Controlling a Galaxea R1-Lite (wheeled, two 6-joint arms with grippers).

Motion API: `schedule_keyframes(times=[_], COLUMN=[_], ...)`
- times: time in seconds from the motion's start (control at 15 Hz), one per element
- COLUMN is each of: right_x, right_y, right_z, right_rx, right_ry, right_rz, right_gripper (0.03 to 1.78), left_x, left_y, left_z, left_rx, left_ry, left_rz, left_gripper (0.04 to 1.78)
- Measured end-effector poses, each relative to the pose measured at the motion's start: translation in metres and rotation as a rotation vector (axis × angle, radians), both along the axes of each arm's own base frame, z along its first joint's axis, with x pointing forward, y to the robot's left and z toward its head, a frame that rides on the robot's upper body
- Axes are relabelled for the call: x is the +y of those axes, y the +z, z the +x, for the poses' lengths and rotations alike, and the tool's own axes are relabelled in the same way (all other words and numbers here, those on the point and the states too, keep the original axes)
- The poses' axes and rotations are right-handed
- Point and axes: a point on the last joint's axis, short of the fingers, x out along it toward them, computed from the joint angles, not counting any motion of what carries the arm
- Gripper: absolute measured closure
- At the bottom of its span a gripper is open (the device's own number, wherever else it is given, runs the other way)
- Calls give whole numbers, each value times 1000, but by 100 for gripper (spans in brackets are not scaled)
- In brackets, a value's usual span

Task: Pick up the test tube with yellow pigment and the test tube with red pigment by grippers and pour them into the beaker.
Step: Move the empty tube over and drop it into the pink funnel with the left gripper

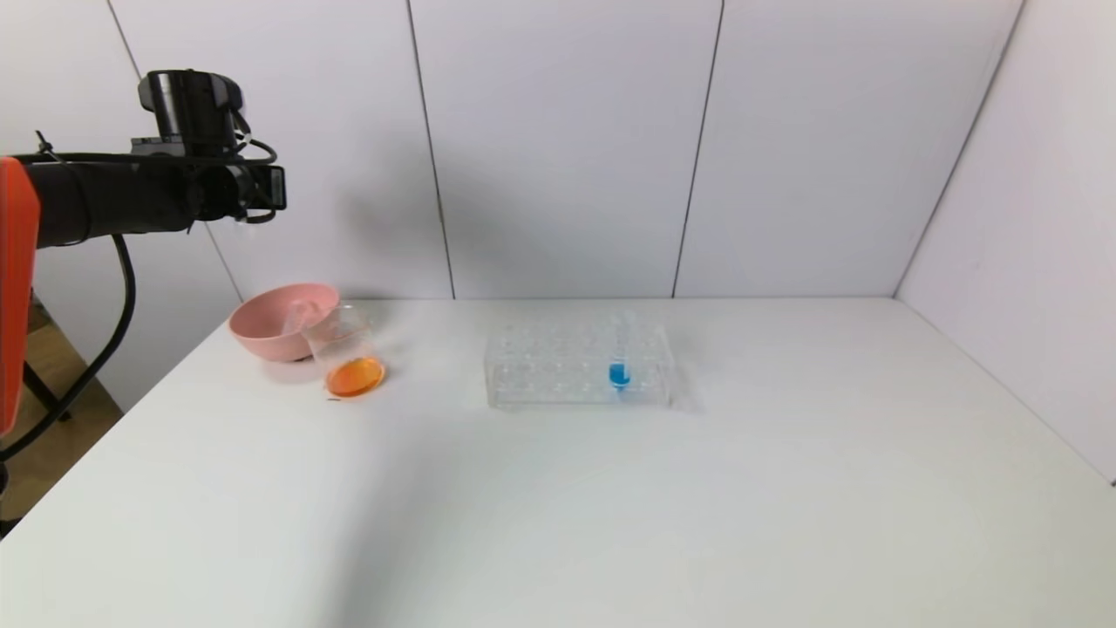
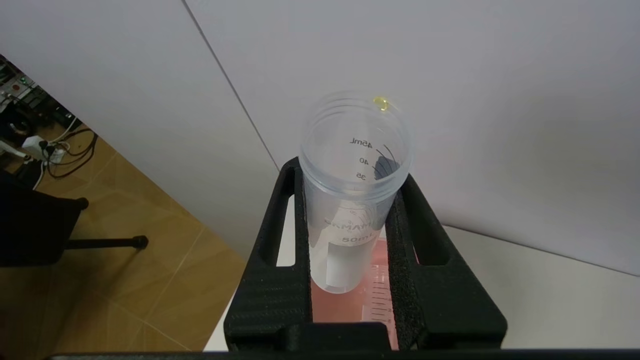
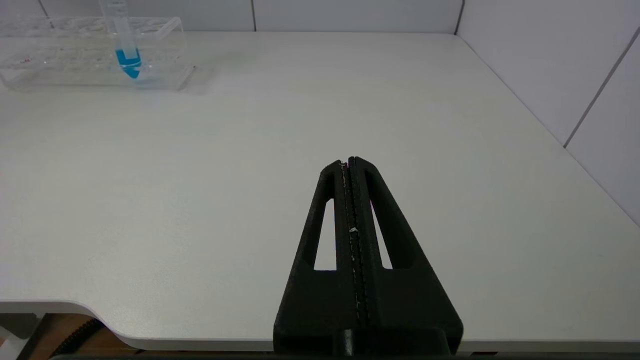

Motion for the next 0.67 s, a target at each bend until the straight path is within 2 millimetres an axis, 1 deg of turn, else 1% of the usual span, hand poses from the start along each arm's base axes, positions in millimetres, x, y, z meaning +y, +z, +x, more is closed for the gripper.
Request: schedule_keyframes(times=[0.33,0.53,0.67], right_x=[0,0,0], right_y=[0,0,0], right_z=[0,0,0], right_rx=[0,0,0], right_ry=[0,0,1], right_rz=[0,0,0], right_gripper=[170,170,170], left_x=[5,11,16], left_y=[-18,-34,-48], left_z=[3,5,8], left_rx=[43,29,16], left_ry=[13,25,33], left_rz=[-22,-33,-32], left_gripper=[137,137,137])
